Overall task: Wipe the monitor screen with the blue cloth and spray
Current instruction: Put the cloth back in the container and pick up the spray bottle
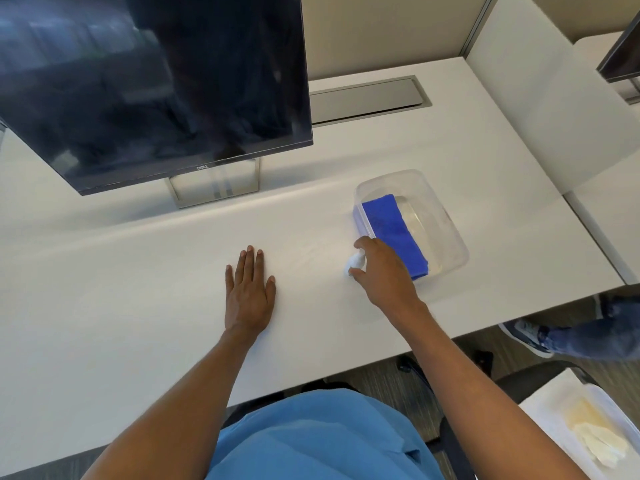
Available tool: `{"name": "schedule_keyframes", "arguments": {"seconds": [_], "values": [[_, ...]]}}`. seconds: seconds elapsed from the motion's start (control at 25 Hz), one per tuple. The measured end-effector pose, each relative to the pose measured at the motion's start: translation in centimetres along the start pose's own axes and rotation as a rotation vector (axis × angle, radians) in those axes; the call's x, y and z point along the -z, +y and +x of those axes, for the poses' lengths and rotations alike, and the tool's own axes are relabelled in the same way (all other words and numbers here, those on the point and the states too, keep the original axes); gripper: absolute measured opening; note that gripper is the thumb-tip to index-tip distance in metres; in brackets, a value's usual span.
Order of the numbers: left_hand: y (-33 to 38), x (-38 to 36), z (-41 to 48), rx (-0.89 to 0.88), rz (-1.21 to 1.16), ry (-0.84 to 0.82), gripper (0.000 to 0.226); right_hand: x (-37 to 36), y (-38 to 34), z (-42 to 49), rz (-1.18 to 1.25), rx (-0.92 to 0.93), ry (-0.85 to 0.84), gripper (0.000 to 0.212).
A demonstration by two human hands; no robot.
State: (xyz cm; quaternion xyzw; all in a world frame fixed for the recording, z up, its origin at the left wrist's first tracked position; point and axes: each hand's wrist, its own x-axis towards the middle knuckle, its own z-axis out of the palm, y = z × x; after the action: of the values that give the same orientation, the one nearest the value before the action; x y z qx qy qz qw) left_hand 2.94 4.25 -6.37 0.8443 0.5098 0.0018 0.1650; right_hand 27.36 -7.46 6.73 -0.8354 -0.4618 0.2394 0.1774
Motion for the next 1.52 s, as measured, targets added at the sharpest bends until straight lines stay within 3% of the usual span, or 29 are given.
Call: {"name": "schedule_keyframes", "arguments": {"seconds": [0.16, 0.28, 0.44, 0.64, 1.04, 1.36, 1.52], "values": [[-0.5, 0.3, -0.1, -0.024, 0.01, -0.019, 0.074, -0.3, -0.4, 0.2, -0.006, -0.015, 0.038, 0.025], [-0.5, 0.3, -0.1, -0.036, 0.017, -0.014, 0.077, 0.7, -1.0, -0.2, 0.086, -0.002, 0.061, 0.023], [-0.5, 0.0, -0.1, -0.03, 0.04, -0.008, 0.077, 4.9, -1.9, -1.2, 0.263, 0.06, 0.258, 0.017], [-0.9, -0.5, 0.0, -0.036, 0.056, 0.004, 0.077, 9.7, 0.3, -1.0, 0.148, -0.033, 0.408, 0.018], [-0.9, -0.6, 0.0, -0.039, 0.023, 0.019, 0.077, 8.1, 7.6, 1.1, -0.309, -0.27, 0.274, 0.011], [-0.8, -0.5, 0.0, -0.031, 0.031, 0.013, 0.077, 7.7, 9.1, 1.4, -0.468, -0.3, 0.195, 0.012], [-0.8, -0.6, 0.0, -0.032, 0.023, 0.013, 0.077, 8.0, 9.2, 1.3, -0.549, -0.297, 0.149, 0.024]]}}
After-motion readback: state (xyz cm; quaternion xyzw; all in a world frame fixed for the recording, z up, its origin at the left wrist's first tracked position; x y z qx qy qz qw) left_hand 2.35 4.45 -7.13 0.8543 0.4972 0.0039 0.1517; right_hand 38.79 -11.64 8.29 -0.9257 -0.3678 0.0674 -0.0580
